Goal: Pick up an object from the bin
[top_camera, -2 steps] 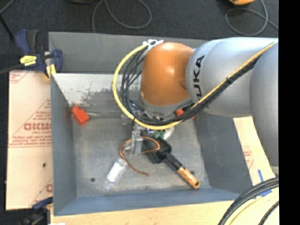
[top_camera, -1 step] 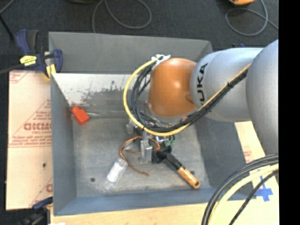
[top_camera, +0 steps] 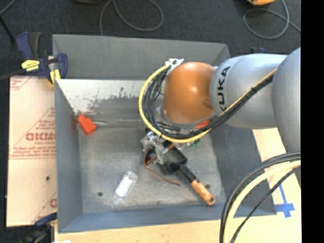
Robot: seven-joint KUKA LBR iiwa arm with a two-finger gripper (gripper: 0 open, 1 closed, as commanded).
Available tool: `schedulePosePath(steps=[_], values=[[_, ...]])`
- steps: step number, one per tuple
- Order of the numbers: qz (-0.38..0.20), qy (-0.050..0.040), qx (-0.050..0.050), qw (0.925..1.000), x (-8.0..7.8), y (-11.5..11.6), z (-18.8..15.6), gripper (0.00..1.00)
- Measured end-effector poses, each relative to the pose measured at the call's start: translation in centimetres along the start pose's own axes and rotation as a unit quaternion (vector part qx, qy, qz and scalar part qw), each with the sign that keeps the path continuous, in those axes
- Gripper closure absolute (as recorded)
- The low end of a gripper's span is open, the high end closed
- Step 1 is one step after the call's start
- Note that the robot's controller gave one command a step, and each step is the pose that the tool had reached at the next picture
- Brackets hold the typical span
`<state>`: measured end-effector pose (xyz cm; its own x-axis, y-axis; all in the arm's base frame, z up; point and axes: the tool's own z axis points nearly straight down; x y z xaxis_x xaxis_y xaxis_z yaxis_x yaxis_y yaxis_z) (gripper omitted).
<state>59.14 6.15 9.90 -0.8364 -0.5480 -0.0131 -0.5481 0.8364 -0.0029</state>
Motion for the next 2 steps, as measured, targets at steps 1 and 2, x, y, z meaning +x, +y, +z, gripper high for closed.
schedulePosePath(steps=[1,2], values=[[0.001,-0.0001,0.0,1.0,0.0,0.0,0.0,1.0],[0.001,-0.0026,0.0,1.0,0.1,-0.5,-3.5,1.0]])
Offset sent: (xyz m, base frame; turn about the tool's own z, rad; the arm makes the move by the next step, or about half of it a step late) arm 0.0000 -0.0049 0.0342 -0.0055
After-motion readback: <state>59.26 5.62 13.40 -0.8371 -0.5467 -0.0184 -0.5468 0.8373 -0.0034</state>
